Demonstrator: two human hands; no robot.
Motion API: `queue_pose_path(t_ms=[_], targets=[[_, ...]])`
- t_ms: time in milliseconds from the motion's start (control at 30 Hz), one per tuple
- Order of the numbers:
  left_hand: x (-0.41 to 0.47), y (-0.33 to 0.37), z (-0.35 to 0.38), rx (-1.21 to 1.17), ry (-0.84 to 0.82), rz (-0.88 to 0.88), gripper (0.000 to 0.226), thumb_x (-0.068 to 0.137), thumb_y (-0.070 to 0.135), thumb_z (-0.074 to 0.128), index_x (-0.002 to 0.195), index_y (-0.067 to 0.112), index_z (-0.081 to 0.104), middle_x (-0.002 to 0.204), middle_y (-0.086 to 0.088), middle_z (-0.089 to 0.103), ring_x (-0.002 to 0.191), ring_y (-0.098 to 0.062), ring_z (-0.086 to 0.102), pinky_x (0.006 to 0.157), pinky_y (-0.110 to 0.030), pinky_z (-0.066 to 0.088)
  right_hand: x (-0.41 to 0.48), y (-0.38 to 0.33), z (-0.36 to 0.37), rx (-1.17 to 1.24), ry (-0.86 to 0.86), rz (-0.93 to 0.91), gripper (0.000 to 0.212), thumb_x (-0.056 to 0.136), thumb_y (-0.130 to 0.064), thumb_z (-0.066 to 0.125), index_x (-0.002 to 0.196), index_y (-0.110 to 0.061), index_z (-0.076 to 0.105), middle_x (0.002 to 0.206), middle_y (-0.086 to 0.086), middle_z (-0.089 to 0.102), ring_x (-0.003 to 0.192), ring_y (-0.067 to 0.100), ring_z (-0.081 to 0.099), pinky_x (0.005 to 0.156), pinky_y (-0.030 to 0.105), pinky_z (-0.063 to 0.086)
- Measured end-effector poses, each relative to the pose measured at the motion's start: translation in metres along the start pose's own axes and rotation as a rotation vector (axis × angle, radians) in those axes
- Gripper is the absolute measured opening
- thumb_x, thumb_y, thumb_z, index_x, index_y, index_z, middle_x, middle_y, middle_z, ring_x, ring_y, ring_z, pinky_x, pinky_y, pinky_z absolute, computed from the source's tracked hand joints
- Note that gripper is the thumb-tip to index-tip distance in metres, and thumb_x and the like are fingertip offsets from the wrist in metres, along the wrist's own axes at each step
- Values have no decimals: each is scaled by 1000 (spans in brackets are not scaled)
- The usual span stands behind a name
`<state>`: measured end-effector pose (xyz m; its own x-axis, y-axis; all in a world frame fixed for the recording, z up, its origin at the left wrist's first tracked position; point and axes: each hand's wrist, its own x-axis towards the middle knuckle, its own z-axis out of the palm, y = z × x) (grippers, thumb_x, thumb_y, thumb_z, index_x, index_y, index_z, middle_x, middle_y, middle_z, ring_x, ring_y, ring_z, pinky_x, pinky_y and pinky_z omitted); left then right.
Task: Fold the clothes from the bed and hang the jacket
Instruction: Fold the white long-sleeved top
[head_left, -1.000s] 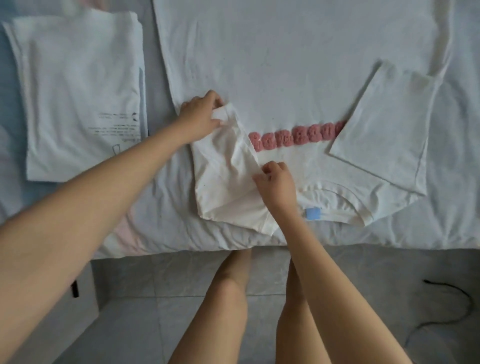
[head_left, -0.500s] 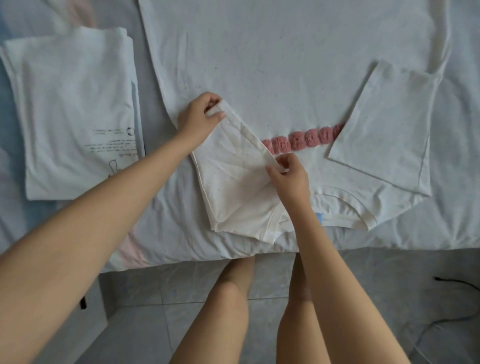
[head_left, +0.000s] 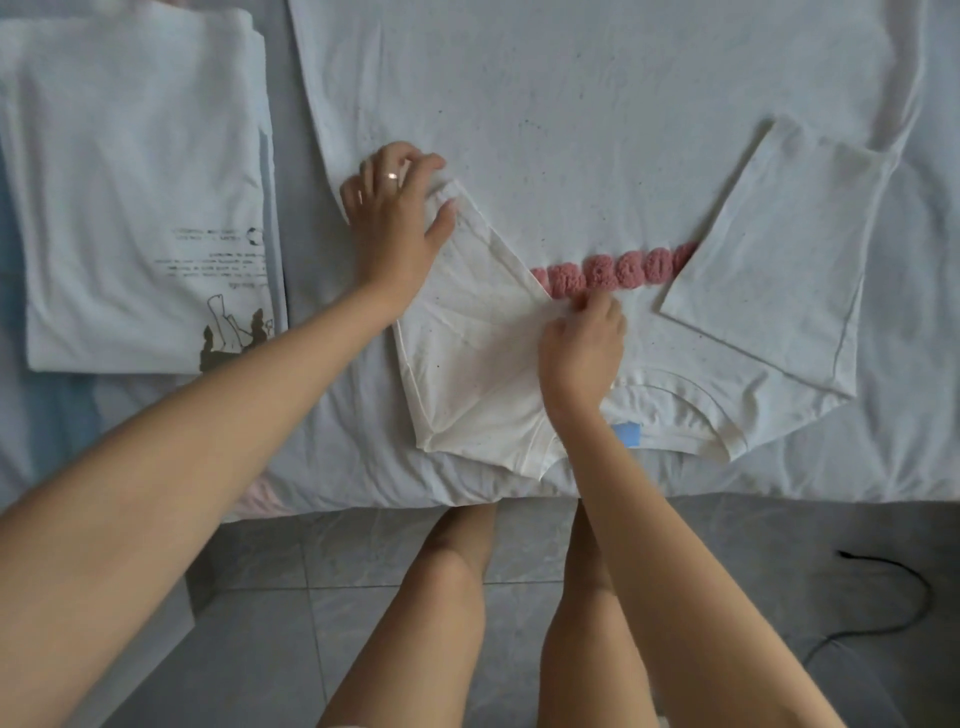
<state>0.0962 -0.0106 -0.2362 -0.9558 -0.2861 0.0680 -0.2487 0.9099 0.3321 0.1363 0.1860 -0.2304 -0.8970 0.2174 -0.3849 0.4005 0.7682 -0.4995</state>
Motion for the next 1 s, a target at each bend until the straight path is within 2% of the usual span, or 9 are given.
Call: queue_pose_path(t_ms=[100, 200, 333, 433, 533, 600, 767, 867, 1000], targets=[[-49, -3, -1, 88, -113, 321, 44, 86, 25, 50, 129, 14, 54, 139, -7, 50, 129, -23, 44, 101, -41, 25, -14, -2, 20, -358, -44, -625, 58, 80, -9, 49, 138, -7, 44, 144, 16, 43, 136, 31, 34, 115, 38, 12], [-69, -30, 9, 297, -339, 435, 68, 88, 38, 40, 148, 11, 26, 155, -10, 27, 143, -26, 25, 113, -47, 11, 0, 9, 31, -657, -307, -1096, 59, 94, -41, 31, 146, -13, 36, 151, 8, 36, 140, 22, 33, 117, 36, 7], [-51, -58, 4, 448, -491, 362, 73, 93, 58, 17, 150, 20, -7, 160, -5, 6, 147, -27, 6, 112, -58, -2, 43, 36, 17, -730, -224, -955, 76, 91, -66, 28, 150, -18, 27, 155, 2, 28, 142, 23, 31, 116, 41, 9], [-62, -40, 0, 396, -447, 208, 73, 93, 49, 23, 152, 13, 0, 160, -7, 1, 147, -27, 1, 112, -58, -5, 39, 36, 6, -641, -120, -760, 78, 93, -60, 29, 151, -9, 18, 158, 8, 18, 145, 26, 20, 118, 40, -1], [-108, -13, 6, 314, -403, 284, 79, 88, 47, 34, 150, 4, 11, 159, -12, 9, 146, -28, 8, 114, -53, 1, 9, 44, 5, -721, -212, -1042, 68, 96, -48, 23, 152, -14, 6, 158, 6, 7, 146, 24, 12, 119, 39, -5], [-158, -12, 9, 328, -464, 451, 79, 89, 48, 35, 150, 4, 12, 158, -14, 14, 146, -27, 12, 116, -49, 9, -5, 69, 3, -820, -345, -1288, 63, 96, -48, 21, 152, -23, 7, 159, 3, 6, 147, 21, 12, 119, 40, 4], [-234, -34, -6, 426, -606, 516, 84, 89, 57, 28, 151, 4, 8, 159, -14, 11, 146, -26, 12, 117, -49, 13, -14, 130, -41, -809, -445, -1199, 66, 95, -51, 28, 153, -23, 12, 160, 2, 11, 147, 19, 13, 119, 39, 12], [-227, -31, -12, 389, -547, 507, 74, 87, 37, 33, 151, 5, 16, 158, -11, 14, 146, -23, 13, 117, -52, 3, -5, 160, -86, -709, -381, -1275, 70, 91, -47, 41, 151, -18, 22, 157, 3, 21, 145, 17, 18, 120, 38, 9], [-213, -19, -5, 385, -461, 528, 79, 76, 15, 37, 151, 5, 14, 159, -7, 5, 147, -19, 6, 119, -46, 3, 28, 205, -145, -734, -270, -1114, 79, 86, -36, 46, 153, -20, 7, 161, -3, 3, 148, 14, 6, 120, 36, 6]])
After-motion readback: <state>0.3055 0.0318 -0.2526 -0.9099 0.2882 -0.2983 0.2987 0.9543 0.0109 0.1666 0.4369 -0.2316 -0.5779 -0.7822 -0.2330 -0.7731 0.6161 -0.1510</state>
